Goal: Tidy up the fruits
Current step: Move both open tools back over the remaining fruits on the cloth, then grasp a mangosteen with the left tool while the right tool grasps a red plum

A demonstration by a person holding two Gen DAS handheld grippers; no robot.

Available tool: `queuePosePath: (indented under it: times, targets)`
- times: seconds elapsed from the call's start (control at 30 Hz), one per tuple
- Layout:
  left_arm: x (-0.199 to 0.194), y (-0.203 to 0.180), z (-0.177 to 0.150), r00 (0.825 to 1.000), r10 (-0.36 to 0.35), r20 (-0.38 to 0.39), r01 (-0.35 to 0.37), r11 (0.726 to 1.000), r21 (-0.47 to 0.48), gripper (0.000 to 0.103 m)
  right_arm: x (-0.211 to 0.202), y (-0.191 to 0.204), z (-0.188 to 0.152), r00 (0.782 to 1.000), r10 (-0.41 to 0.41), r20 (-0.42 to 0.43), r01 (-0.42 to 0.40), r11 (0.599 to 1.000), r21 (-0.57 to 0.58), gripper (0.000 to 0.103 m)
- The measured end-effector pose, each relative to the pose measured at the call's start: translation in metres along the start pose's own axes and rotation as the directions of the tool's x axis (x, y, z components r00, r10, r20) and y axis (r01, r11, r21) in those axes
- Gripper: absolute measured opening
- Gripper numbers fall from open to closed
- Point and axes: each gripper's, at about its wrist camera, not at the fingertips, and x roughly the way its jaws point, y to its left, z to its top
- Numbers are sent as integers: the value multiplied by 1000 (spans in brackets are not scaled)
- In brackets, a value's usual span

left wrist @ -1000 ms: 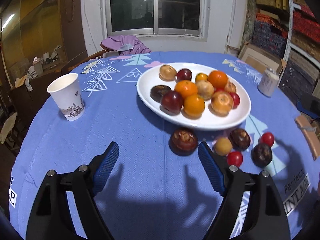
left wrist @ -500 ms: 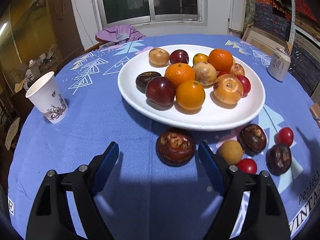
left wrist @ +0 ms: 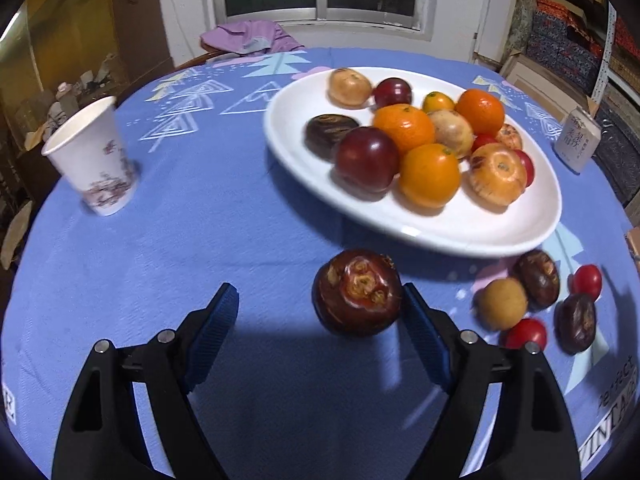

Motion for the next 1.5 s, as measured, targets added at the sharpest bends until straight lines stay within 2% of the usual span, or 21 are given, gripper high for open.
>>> queuePosePath:
  times: [0.13,0.37,0.73,0.8,0.93,0.97,1.1,1.23,1.3,1.37,1.43,1.5]
  targets:
    - [-11,18,-14,1000,28,0,-28,999,-20,81,6,0,-3,1000,-6,-16,6,1000,-7,87]
    - [-21,14,-11,998,-7,68,7,1000,-3,81,17,9,-10,998,-52,-39,49,996,-75,87]
    - [3,18,4,999,-36,10,36,998,-58,81,29,14,-18,994,-79,-78,70,992,-109,87]
    - [2,20,4,999,-31,11,32,997,-64,77,29,14,-18,994,-79,-80,70,991,-113,87]
    - [-3,20,1,999,-34,24,35,998,-61,47,29,15,-18,992,-92,-81,81,988,-132,87]
    - [-5,19,-1,999,-41,25,42,997,-59,43,30,15,-18,991,-98,-87,86,987,-139,87]
    - [-12,19,-8,999,-45,22,46,997,-54,43,35,10,-17,986,-119,-116,101,983,-150,87]
    - [-25,17,-20,997,-82,6,82,995,-58,43,36,11,-19,985,-129,-115,106,976,-188,87]
    - [-33,11,-29,997,-76,17,76,997,-24,43,37,9,-18,985,-126,-118,103,977,-186,80]
    - [-38,3,-37,997,-70,15,70,997,14,43,40,4,-18,984,-101,-145,77,984,-158,62]
    - [-39,-2,-41,997,-74,8,73,997,33,43,45,-1,-19,982,-85,-171,62,989,-132,54]
    - [-39,-6,-42,997,-71,11,71,996,48,43,50,-2,-21,978,-72,-196,49,992,-118,52]
